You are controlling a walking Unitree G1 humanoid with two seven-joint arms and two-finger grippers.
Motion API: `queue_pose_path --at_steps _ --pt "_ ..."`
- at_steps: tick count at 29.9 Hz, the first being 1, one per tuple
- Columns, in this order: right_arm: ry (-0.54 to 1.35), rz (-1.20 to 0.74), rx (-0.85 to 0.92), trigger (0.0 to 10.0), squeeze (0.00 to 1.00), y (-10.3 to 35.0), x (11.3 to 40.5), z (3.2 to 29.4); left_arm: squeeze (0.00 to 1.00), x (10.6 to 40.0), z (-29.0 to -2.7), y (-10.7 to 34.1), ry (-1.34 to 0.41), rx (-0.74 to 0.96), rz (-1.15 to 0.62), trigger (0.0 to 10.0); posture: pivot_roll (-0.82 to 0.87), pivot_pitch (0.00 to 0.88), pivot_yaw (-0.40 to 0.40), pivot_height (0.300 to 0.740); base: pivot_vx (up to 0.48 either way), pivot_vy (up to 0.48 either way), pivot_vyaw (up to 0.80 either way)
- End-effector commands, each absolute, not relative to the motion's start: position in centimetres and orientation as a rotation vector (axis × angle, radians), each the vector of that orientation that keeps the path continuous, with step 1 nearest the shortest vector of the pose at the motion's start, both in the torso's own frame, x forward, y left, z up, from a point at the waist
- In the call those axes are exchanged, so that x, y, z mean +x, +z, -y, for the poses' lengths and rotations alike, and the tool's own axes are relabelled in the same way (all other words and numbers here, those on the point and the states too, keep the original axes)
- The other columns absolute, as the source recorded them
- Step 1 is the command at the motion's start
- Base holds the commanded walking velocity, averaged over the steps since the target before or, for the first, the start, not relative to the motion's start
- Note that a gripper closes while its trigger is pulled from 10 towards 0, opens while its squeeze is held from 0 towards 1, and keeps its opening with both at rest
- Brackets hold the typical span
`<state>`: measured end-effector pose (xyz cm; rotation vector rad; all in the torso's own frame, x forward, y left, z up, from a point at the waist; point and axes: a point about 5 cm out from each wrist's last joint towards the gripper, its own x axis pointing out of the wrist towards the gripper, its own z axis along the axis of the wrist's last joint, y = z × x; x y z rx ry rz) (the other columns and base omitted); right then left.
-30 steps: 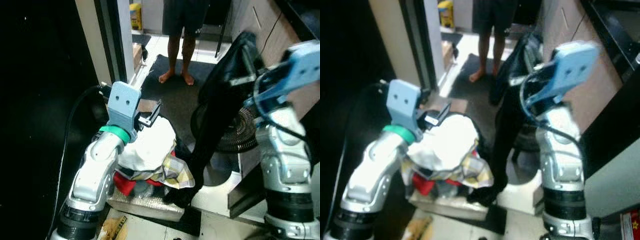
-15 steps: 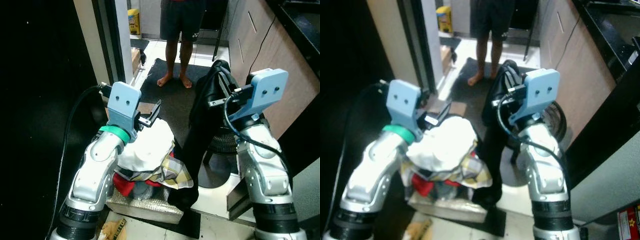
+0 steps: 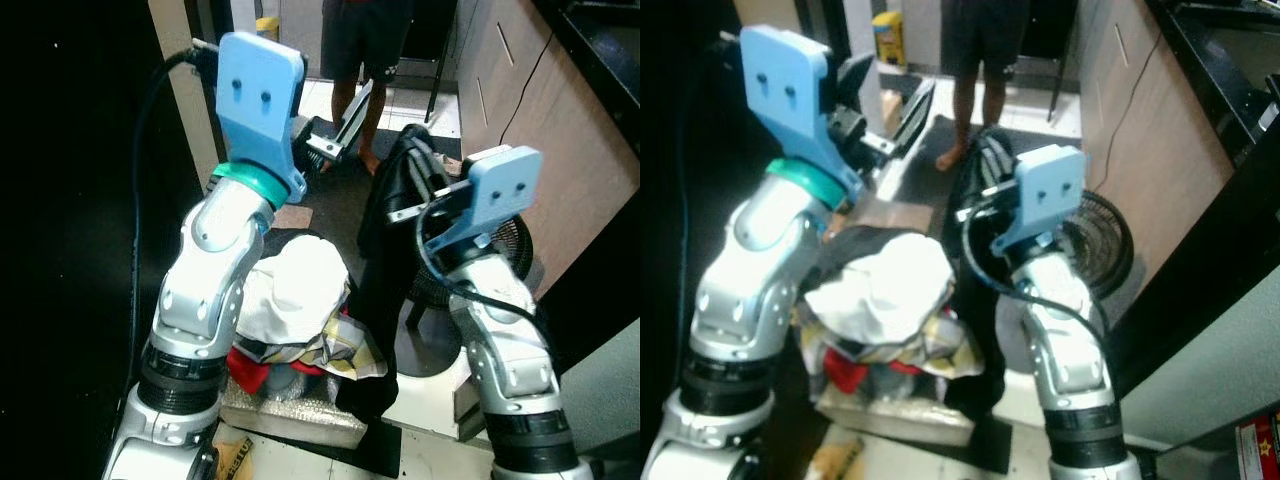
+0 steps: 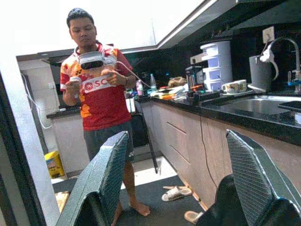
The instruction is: Clothes washing
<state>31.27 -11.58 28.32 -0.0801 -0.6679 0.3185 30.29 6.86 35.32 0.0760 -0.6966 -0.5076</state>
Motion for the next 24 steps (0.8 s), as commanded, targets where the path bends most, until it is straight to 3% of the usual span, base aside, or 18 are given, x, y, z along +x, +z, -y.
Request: queue_pose_path --at_steps 1,6,12,20,24 --pt "0.322 0.718 -0.077 10.0 0.00 29.1 30.7 11.5 0.00 30.2 -6.9 34.6 -0.518 0.094 0.671 10.0 0.01 0.094 0.073 0.740 0.000 0.000 0.00" --pt "0.276 0.802 -0.005 10.0 0.00 31.8 30.5 12.3 0.00 30.8 -7.6 30.7 -0.492 0.127 0.540 10.0 0.01 0.098 0.075 0.740 0.000 0.000 0.00" --pt "0.276 1.145 0.093 10.0 0.00 41.3 28.2 13.3 0.00 31.6 -9.3 24.8 -0.431 0.124 0.343 10.0 0.02 0.093 0.063 0.740 0.000 0.000 0.00" --pt "0.304 1.137 0.095 10.0 0.00 41.5 28.9 12.8 0.00 31.0 -10.4 20.3 -0.416 -0.010 0.150 10.0 0.03 0.095 0.047 0.740 0.000 0.000 0.00" --pt "0.297 1.118 0.124 10.0 0.00 41.3 29.2 12.8 0.00 29.9 -12.4 18.0 -0.323 -0.042 0.064 10.0 0.03 0.103 0.051 0.740 0.000 0.000 0.00"
